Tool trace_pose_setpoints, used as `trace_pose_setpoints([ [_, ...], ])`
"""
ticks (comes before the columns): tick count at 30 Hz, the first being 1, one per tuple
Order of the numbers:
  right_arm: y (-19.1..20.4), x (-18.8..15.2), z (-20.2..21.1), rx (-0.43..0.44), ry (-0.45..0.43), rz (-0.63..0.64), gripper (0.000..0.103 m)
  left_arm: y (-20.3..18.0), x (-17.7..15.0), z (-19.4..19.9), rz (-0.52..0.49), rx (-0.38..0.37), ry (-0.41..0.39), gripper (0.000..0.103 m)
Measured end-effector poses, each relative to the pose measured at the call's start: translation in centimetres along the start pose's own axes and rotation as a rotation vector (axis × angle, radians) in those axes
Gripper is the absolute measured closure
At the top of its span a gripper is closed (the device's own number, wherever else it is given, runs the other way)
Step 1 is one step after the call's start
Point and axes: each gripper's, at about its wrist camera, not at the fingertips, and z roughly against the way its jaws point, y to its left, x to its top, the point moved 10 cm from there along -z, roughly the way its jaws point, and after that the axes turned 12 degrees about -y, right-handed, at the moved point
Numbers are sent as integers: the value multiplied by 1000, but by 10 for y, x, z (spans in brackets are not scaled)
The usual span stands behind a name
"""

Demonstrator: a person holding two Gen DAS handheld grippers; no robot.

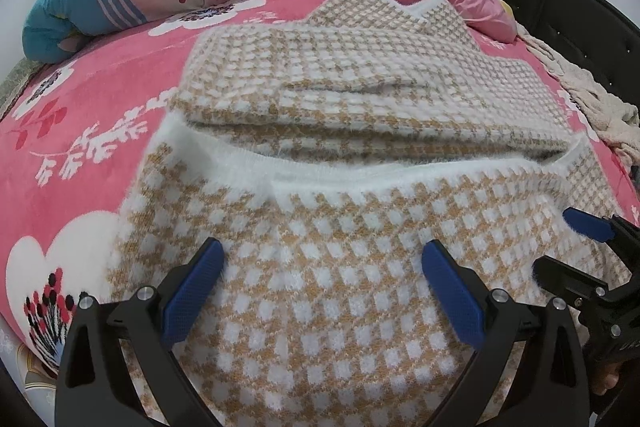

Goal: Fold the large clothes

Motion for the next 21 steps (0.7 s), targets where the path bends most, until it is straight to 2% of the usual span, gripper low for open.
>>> trace_pose_setpoints([
  [12,-4,2,-1,28,36,-4,8,0,-1,1,-2,23,10,5],
  [21,-9,6,-1,89,79,-78,8,1,-3,2,0,35,23,5],
])
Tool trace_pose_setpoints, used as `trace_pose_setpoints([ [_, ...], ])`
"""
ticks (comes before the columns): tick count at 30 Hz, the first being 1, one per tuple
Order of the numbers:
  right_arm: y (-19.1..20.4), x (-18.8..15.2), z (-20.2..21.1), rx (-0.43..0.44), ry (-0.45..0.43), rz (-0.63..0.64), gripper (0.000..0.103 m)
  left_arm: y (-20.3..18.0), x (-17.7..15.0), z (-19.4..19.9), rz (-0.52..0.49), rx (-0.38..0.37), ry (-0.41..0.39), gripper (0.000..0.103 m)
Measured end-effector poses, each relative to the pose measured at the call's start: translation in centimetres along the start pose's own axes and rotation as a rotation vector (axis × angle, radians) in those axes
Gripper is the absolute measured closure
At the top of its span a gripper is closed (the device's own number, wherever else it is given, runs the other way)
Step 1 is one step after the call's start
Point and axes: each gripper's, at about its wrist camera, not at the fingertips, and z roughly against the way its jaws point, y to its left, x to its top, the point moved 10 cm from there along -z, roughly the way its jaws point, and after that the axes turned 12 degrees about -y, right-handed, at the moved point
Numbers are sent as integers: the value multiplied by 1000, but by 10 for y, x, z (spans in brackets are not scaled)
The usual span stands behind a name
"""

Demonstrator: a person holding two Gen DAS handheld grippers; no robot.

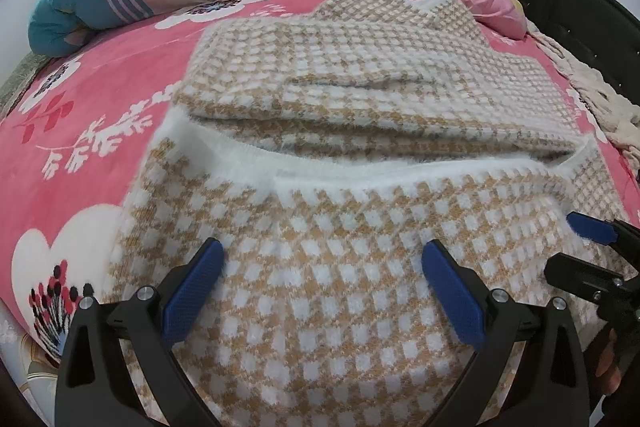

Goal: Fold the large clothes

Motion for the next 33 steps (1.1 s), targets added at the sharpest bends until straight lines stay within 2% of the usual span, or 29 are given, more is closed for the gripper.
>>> trace_pose_setpoints([
  [8,8,-5,-4,-59,13,72,8,0,2,-1,0,0,2,5],
  [23,11,-7,-7,-50,18,74,8,0,1,0,-6,1,-2,5],
  [33,9,1,7,-26,45,73,8,-1,2,0,-28,3,-11,5],
])
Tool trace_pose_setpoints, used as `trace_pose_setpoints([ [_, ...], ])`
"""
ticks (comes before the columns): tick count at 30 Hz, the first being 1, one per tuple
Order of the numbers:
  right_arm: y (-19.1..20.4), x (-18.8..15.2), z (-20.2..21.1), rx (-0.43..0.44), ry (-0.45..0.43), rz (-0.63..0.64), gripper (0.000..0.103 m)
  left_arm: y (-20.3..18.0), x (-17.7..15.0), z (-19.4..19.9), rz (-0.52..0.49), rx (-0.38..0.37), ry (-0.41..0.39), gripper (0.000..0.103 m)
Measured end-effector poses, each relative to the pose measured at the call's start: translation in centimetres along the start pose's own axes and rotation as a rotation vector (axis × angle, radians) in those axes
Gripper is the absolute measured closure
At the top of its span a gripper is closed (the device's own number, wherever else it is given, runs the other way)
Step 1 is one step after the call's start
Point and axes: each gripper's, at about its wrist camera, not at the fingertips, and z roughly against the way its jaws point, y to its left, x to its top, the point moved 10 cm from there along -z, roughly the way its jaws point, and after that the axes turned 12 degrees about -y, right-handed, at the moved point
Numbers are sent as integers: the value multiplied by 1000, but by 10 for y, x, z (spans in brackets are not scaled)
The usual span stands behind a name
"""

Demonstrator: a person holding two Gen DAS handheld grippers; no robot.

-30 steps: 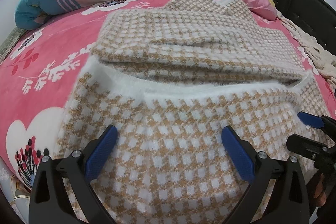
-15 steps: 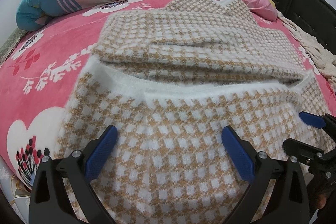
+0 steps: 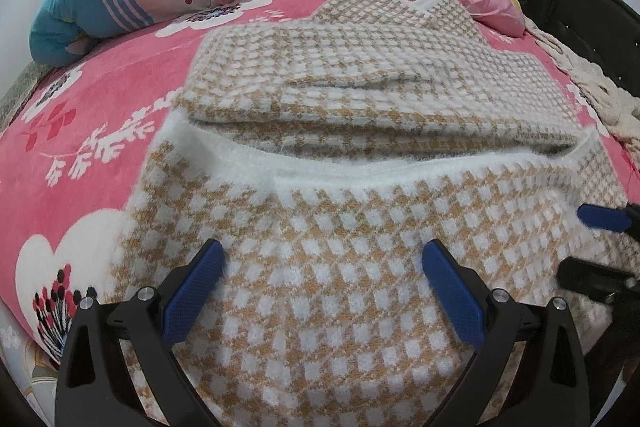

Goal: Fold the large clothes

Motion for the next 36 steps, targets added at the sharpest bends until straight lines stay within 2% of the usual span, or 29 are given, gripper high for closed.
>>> trace_pose_setpoints([
  [6,-9,28,27,46,-55,7,8,1,7,5,-23,-3,2,5],
  [9,-16,49,39,59,-88,18,8,5,24,16,-11,-28,-55,5],
  [13,-35,90,50,88,-127,-8,8,18,75,32,-30,-37,-157,5],
  [17,-56,135,46,48,-166,-3,8,25,135,27,-16,-93,-218,5],
  [21,-78,179,32,55,-183,-32,8,22,199,-7,-8,-144,-265,5],
  [27,-118,247,-19,71,-171,-132,8,7,264,-91,135,-249,-191,5],
  [32,-136,282,-82,111,-112,-230,9,-9,289,-152,241,-289,-120,7],
  [34,-139,287,-106,113,-90,-253,15,-16,292,-176,269,-295,-78,8],
  [36,-142,289,-123,106,-70,-266,17,-16,292,-191,283,-279,-54,9],
])
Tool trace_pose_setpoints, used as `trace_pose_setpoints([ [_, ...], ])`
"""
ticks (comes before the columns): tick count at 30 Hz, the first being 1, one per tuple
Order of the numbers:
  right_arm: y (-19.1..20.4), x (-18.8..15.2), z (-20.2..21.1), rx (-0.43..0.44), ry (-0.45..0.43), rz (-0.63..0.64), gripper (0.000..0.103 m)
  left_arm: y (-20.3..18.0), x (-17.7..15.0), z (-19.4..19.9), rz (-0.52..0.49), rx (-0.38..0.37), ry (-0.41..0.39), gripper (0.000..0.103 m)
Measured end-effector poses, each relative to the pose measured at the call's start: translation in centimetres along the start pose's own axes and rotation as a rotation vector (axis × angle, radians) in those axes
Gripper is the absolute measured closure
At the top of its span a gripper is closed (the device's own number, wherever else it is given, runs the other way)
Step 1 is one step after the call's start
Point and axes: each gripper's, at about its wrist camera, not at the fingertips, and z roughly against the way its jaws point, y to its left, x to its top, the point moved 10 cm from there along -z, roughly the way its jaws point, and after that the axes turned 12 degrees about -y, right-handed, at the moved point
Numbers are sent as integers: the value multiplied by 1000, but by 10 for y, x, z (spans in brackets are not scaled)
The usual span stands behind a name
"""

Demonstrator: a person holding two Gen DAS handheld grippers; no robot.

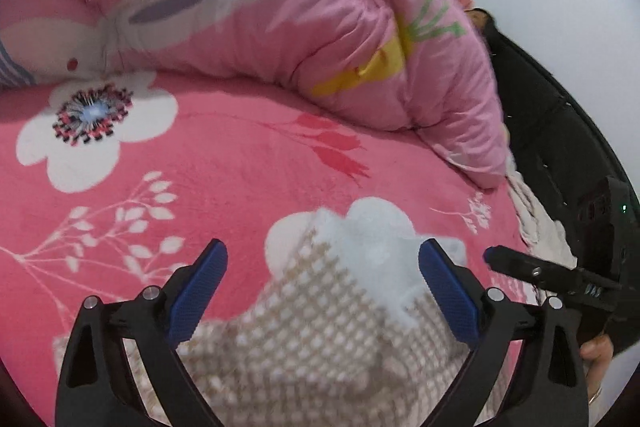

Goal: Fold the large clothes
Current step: 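Grasp the coat's folded edge with the left tool and lift it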

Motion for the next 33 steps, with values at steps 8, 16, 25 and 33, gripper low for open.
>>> trace_pose_setpoints([
  [8,-8,-10,-23,-25,43,4,69,-6,-9,-35,-16,27,54,51],
  [16,10,-29,27,9,14,106,92,-29,-18,15,-215,-6,8,80],
  [25,30,-129,85,5,65,311,84,-40,-100,105,-541,-22,20,83],
  [33,76,-109,134,121,-50,354,67,-14,-158,104,-564,-15,78,82],
])
